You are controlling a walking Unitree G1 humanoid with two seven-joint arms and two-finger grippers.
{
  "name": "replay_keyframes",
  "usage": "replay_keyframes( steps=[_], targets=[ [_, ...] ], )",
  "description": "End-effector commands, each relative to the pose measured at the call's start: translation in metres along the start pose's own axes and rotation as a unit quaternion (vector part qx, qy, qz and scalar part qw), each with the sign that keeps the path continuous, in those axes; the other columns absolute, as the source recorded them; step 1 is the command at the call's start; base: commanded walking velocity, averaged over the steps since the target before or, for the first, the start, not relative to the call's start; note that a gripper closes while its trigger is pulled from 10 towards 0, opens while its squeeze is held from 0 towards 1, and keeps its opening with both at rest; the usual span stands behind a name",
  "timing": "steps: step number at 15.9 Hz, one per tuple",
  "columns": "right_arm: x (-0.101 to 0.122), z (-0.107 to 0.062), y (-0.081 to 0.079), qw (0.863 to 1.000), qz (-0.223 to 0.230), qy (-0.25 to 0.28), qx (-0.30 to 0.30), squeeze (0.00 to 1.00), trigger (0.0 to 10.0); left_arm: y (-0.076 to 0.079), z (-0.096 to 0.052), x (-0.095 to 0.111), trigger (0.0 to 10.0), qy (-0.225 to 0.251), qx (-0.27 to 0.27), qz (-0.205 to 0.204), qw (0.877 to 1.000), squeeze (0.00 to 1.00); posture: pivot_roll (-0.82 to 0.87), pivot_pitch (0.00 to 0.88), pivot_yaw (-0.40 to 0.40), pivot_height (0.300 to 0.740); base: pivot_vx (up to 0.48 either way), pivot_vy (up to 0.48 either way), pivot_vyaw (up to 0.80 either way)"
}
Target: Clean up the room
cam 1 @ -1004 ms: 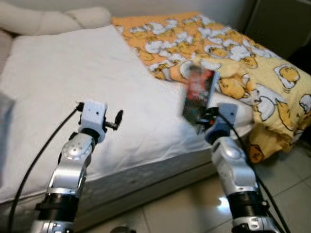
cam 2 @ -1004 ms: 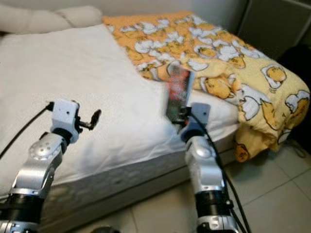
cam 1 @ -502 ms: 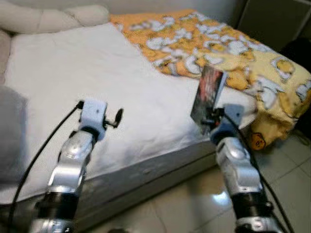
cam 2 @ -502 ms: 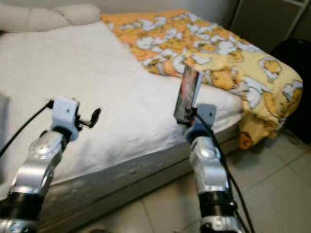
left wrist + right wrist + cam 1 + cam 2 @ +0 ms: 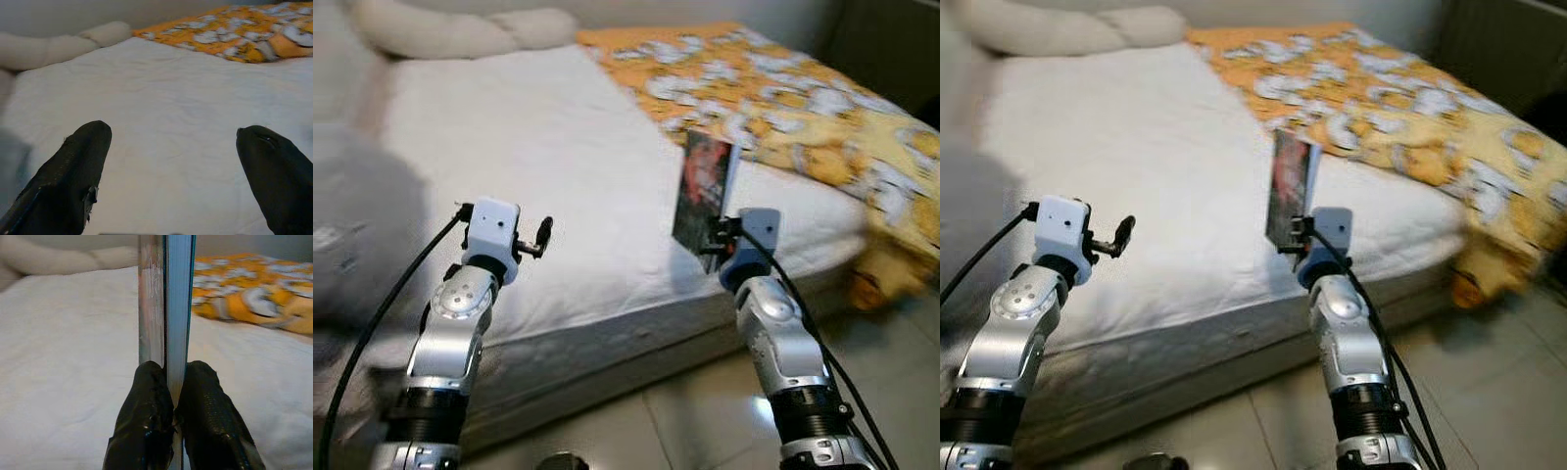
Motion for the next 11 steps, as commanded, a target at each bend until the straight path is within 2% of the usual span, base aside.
replay_keyframes(
  steps=[1, 11],
  targets=[
    [0.0146, 0.0026, 0.0005, 1.0, -0.002, 0.027, 0.003, 0.0, 10.0, 0.0006, 0.0014, 0.0038, 10.0, 0.006, 0.004, 0.002, 1.0, 0.75, 0.03, 0.0, -0.027, 0.74, 0.0, 0.0, 0.8],
    [0.0113, 0.0012, -0.0051, 0.999, 0.0, 0.02, 0.025, 0.0, 10.0, -0.0016, -0.0001, 0.0058, 10.0, 0.016, 0.007, -0.01, 1.0, 0.76, 0.03, 0.0, -0.024, 0.74, 0.0, 0.0, 0.8]
  ],
)
Point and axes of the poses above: a point about 5 cm out from each wrist's last joint towards the gripper, its own z axis pointing out of the wrist towards the gripper, its own x axis along the axis of the wrist's last joint, y = z × x, the point moved 1 cm from there along z, pointing out of the wrist towards the gripper, and after that the axes turned 9 degrees about -z, right-handed, at the moved point
